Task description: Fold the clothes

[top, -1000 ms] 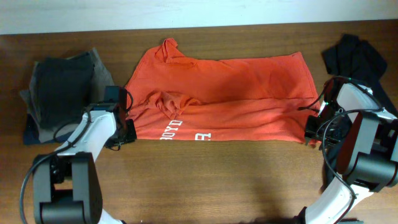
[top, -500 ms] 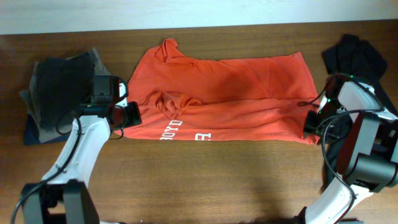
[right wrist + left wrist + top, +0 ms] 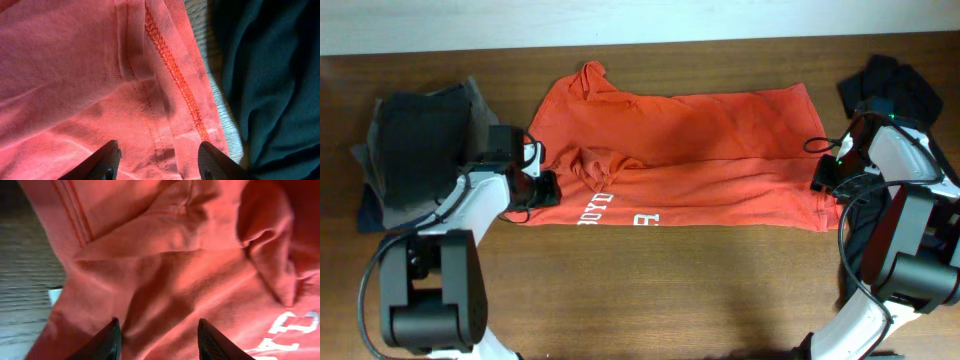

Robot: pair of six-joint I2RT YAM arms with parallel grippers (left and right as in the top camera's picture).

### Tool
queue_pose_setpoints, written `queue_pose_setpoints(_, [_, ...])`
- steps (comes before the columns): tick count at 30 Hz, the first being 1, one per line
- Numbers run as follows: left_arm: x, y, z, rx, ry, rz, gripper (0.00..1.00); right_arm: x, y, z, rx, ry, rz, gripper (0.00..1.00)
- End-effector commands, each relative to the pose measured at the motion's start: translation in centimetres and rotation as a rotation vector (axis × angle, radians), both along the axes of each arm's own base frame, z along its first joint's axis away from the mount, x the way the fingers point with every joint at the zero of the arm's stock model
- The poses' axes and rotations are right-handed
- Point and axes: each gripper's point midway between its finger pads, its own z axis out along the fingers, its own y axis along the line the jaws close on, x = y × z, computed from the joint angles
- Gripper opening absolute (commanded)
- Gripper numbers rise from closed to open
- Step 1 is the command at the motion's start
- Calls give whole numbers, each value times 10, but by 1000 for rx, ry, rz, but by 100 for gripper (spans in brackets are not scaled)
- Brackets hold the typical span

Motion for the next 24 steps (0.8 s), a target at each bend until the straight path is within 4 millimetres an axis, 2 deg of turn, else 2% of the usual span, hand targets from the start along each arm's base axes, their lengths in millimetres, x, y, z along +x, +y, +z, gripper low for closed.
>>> queue_pose_setpoints(1, [-5, -4, -16, -18, 46, -25, 49, 2, 3, -4, 21, -2, 22, 55])
queue_pose_setpoints(4, [-18, -4, -24, -18, 110, -24, 49, -4, 6, -7, 30, 21, 21, 56])
queue_pose_setpoints(7, [-41, -3, -26, -15, 205, -23, 49, -18, 10, -10, 47, 73, 21, 56])
queue_pose_setpoints(9, [-58, 4, -28, 20, 276, -16, 49, -28, 13, -12, 59, 107, 20, 57])
queue_pose_setpoints(11, [-77, 19, -29, 111, 355, -8, 49, -44, 17, -16, 74, 162, 18, 57])
queue_pose_setpoints(18, [-105, 38, -26, 183, 471, 10, 49, -78, 25, -25, 91, 277, 15, 56])
queue_pose_setpoints(20, [-109, 45, -25, 194, 490, 24, 49, -80, 27, -24, 101, 282, 10, 54])
queue_pose_setpoints(24, [-107, 48, -26, 194, 480, 36, 49, -55, 37, -1, 162, 160, 2, 55])
